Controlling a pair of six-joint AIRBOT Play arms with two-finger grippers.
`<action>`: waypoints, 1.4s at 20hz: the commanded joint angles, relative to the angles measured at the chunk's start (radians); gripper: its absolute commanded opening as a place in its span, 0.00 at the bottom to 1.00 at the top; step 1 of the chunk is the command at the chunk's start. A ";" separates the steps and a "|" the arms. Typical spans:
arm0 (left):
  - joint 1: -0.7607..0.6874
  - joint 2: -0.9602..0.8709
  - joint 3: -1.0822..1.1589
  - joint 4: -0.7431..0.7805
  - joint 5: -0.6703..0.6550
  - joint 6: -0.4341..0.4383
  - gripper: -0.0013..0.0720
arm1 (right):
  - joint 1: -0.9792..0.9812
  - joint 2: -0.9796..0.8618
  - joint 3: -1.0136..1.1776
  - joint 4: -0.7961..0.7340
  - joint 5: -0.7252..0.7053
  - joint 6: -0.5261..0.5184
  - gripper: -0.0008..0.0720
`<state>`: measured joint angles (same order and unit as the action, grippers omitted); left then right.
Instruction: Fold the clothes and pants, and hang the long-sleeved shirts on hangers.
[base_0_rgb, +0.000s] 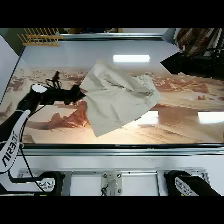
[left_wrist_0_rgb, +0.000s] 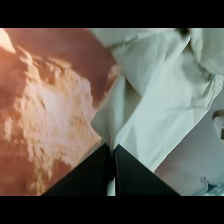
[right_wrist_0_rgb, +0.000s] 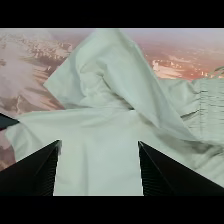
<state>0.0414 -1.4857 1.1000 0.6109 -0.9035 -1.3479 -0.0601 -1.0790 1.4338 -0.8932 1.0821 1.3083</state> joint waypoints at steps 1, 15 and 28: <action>0.101 0.056 0.001 0.000 0.098 0.062 0.03 | 0.000 0.000 0.000 0.000 0.001 0.000 0.74; 0.098 0.436 -0.425 0.573 -0.157 -0.286 0.99 | 0.000 0.000 -0.001 0.001 0.049 0.001 0.74; -0.184 0.350 -0.639 0.345 0.219 -0.447 0.99 | 0.002 0.001 -0.001 0.009 0.079 0.008 0.74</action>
<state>-0.0982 -1.0851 0.4698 1.0542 -0.7815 -1.7798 -0.0597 -1.0790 1.4334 -0.8864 1.1500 1.3163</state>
